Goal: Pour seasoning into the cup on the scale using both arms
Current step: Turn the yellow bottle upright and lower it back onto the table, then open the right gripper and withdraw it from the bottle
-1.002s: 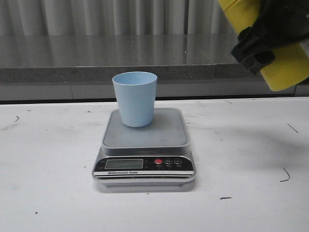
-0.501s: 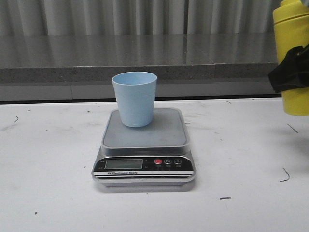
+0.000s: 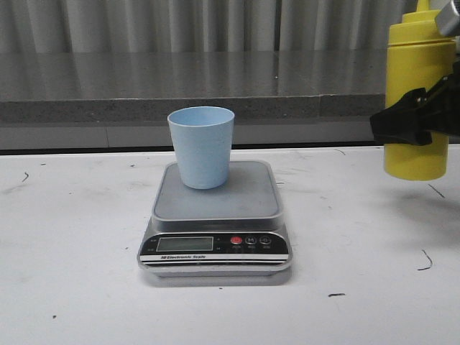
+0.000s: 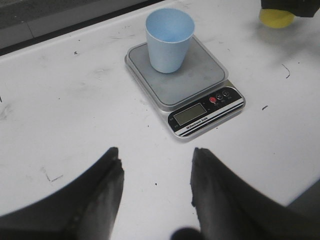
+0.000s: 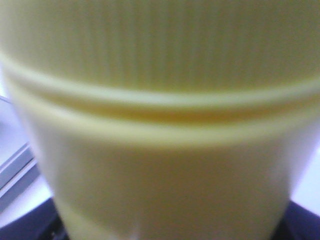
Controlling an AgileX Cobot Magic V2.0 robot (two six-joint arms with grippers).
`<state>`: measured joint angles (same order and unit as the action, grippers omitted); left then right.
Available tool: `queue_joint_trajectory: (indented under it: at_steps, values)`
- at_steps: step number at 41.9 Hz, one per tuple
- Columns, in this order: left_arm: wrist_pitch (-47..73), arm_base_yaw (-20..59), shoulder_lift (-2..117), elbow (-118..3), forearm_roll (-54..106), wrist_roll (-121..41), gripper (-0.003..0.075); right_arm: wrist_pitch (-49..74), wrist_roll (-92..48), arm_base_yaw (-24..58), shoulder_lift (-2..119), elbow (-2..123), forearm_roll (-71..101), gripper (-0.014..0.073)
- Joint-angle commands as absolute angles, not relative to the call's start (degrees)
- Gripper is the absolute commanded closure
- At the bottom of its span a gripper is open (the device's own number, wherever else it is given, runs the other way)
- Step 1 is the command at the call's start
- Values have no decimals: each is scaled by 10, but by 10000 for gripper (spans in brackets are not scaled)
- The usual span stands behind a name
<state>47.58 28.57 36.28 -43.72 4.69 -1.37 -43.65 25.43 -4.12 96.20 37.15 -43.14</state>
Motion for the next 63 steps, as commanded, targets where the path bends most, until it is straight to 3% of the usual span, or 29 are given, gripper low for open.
queue_joint_trajectory:
  at_steps: [1, 23, 32, 44, 63]
  values:
    - [435, 289, 362, -452, 53, -11, 407, -542, 215, -46, 965, 385, -390, 293]
    - [435, 289, 362, -452, 53, -11, 407, -693, 111, -45, 1076, 385, -275, 290]
    - [435, 289, 362, -452, 53, -11, 407, -724, 93, -43, 1108, 385, -277, 181]
    - [435, 289, 362, -452, 53, -11, 407, -721, 93, -43, 1108, 382, -281, -39]
    - [435, 289, 362, -452, 53, -11, 407, -666, 94, -43, 1009, 281, -240, -41]
